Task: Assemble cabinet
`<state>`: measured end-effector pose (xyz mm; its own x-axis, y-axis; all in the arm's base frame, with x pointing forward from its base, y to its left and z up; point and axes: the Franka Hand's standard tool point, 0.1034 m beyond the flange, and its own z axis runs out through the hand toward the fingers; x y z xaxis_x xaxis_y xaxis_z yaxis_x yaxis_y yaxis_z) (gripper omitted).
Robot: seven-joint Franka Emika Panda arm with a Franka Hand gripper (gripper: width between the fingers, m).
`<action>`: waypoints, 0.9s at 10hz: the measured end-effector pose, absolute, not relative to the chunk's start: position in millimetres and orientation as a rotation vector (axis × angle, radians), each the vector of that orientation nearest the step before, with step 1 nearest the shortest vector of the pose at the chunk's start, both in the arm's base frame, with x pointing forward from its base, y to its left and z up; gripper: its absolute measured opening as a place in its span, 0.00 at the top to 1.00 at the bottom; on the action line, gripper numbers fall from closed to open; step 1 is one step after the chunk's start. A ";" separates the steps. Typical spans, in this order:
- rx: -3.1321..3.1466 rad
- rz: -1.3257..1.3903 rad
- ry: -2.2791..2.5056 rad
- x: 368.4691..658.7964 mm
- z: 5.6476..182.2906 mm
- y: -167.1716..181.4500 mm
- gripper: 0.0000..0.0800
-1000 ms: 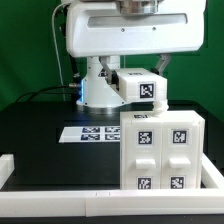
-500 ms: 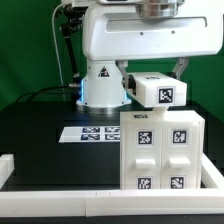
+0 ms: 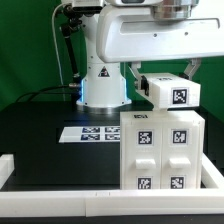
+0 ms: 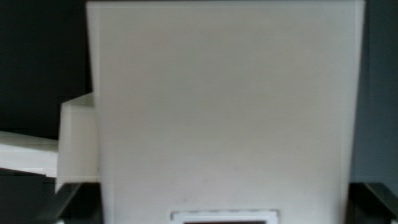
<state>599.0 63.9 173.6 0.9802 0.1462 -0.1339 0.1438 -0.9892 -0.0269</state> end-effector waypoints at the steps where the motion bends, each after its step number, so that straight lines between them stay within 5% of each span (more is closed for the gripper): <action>1: -3.109 0.210 -0.228 599.5 173.5 63.2 0.30; 9: -3.111 0.190 -0.231 608.9 173.3 53.5 0.30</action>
Offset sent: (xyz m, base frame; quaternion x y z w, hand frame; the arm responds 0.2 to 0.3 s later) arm 0.0168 -0.0150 0.0019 0.0103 -0.0098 -0.0288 0.9995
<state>608.9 53.5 173.3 0.9817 0.1480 -0.1197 0.1460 -0.9890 -0.0252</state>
